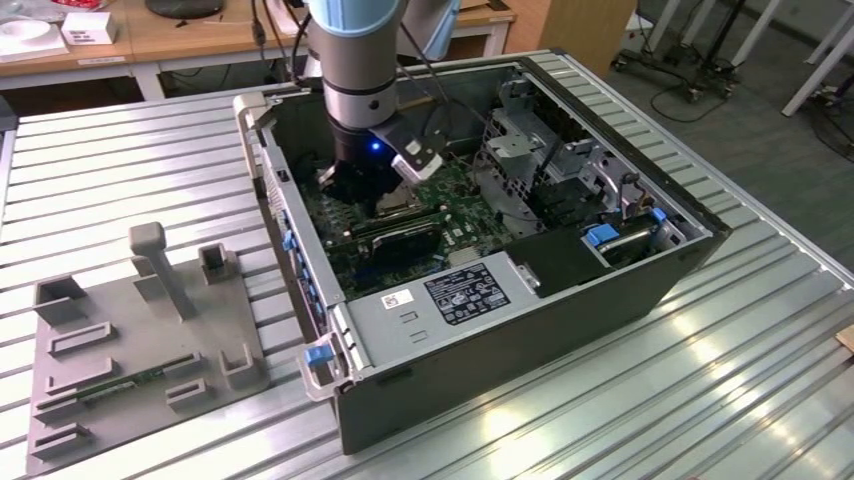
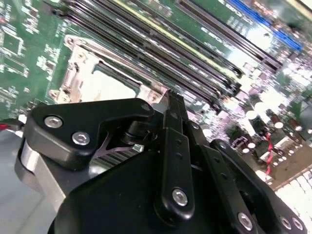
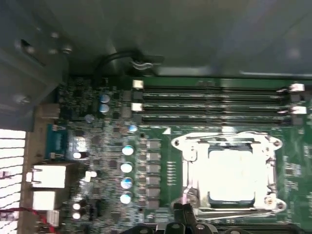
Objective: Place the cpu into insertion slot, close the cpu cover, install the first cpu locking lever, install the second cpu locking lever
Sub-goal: 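Install the second cpu locking lever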
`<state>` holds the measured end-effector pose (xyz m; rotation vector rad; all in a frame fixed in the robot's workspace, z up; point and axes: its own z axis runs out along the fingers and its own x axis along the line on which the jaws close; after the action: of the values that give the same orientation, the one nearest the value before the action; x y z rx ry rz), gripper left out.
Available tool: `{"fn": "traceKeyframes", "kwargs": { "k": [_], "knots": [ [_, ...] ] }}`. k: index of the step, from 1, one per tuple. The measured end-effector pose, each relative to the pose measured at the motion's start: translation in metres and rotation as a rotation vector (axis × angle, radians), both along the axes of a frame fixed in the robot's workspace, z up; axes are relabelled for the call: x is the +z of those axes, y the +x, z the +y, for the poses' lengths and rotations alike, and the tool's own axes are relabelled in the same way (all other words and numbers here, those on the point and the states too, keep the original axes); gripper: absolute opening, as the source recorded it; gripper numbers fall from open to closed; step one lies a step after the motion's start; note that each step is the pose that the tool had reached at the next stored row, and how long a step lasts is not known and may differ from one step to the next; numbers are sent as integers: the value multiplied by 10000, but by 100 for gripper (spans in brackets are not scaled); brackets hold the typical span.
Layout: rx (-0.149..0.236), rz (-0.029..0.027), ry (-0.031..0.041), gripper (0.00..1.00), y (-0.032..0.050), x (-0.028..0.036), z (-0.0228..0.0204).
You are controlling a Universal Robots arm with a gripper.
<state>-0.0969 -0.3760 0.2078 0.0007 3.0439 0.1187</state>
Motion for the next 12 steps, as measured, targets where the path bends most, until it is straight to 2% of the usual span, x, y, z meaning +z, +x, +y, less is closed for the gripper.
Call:
{"fn": "traceKeyframes", "kwargs": {
  "k": [4,10,12],
  "knots": [
    [0,0,1,11,117,-1,0],
    [0,0,1,11,335,-3,0],
    [1,1,0,11,359,-3,17]
  ]
}}
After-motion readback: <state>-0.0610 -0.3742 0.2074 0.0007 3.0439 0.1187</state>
